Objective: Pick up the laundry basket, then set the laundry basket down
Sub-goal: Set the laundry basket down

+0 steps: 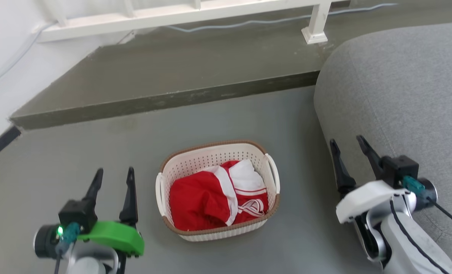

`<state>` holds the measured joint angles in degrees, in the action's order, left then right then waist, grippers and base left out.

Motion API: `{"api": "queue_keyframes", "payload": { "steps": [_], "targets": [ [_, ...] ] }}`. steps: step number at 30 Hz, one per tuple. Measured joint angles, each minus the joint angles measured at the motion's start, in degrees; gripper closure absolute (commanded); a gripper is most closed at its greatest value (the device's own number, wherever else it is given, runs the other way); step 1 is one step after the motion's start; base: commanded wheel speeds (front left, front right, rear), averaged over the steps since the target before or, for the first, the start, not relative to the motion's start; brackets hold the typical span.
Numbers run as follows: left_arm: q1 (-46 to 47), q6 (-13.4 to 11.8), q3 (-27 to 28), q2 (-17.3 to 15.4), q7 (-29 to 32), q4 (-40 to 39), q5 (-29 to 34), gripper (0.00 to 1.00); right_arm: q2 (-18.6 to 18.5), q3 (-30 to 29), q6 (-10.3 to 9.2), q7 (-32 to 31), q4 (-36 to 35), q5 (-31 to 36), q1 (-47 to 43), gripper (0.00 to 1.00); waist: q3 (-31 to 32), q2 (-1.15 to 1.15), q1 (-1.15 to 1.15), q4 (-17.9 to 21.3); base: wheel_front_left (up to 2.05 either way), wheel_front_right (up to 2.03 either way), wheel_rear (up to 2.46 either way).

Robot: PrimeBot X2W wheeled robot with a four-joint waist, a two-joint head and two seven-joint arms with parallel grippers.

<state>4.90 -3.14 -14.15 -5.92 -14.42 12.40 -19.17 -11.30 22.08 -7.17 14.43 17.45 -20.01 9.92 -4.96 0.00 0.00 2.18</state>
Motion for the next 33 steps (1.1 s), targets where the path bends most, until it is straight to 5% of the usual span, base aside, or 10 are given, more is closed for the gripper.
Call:
{"api": "queue_keyframes", "payload": {
  "steps": [33],
  "targets": [
    [-10.2, -1.5, -2.6, 0.5, 0.0, -4.6, 2.8, 0.00, 1.6, -2.6, -0.01, 0.0, -4.4, 2.9, -12.0, 0.00, 5.5, 0.00, 0.00, -1.0, 0.00, 0.00, 0.00]
  ]
}}
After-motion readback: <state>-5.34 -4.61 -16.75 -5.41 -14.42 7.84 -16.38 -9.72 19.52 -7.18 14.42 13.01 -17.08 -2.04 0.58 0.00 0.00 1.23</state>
